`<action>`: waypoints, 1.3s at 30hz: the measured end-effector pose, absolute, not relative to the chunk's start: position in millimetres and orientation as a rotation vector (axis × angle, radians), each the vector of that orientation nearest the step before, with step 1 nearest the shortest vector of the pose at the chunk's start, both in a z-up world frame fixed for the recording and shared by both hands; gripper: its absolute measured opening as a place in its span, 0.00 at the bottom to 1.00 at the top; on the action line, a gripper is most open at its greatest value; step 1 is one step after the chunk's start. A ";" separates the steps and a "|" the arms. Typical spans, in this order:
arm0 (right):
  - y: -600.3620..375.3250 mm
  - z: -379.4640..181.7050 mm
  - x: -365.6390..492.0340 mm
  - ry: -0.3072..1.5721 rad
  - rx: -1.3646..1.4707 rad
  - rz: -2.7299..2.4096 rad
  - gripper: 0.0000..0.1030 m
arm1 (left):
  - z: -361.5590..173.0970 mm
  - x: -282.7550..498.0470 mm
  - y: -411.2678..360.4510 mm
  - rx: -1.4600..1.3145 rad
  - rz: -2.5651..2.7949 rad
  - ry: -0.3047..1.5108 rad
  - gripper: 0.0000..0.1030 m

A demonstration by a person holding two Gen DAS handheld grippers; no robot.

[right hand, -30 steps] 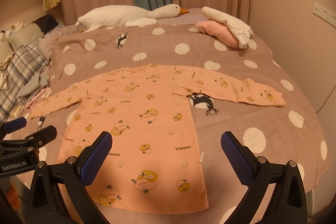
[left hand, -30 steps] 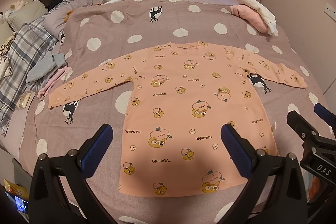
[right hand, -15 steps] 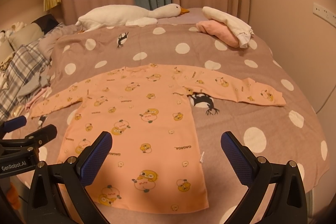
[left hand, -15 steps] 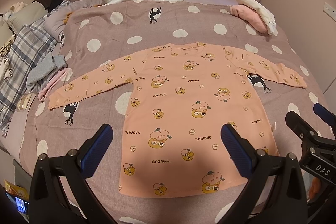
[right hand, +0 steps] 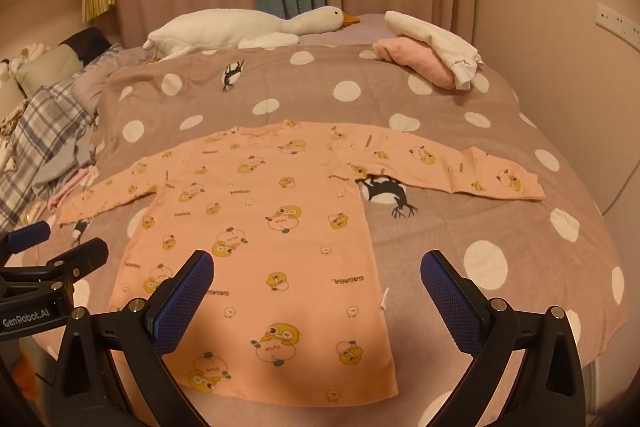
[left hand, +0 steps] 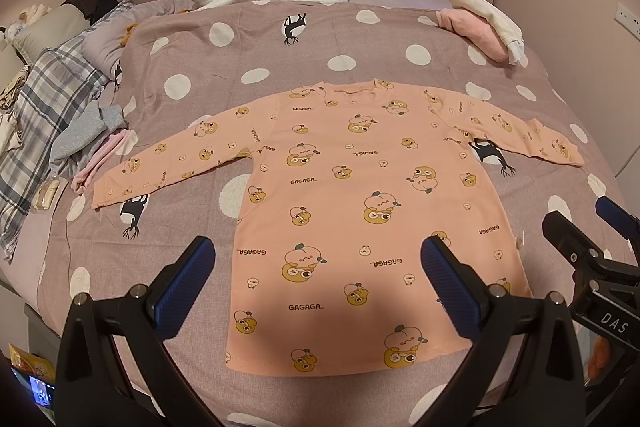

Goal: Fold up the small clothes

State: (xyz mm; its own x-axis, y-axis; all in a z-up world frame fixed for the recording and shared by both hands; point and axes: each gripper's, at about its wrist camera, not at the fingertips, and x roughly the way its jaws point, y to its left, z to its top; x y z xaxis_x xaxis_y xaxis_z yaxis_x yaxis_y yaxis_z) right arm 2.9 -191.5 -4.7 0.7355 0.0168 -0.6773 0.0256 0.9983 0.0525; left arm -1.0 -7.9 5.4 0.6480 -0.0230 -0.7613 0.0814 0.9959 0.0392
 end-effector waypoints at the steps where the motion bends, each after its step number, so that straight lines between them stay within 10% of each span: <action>1: -191.4 -4.4 3.0 0.745 0.059 -0.005 0.99 | 5.3 -1.1 -7.9 0.072 -0.060 0.864 1.00; 39: -215.4 -50.2 9.5 0.871 0.336 0.191 0.99 | -38.6 17.8 -6.5 -0.012 -0.142 1.002 1.00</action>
State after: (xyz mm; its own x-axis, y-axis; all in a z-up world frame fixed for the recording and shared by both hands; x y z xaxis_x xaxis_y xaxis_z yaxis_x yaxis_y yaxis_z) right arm 9.5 -215.4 -50.2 0.6319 0.2990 -0.7151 -0.0278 0.9308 0.3646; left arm 17.8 -6.5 -38.6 0.5301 -0.1244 -0.8387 0.1133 0.9907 -0.0753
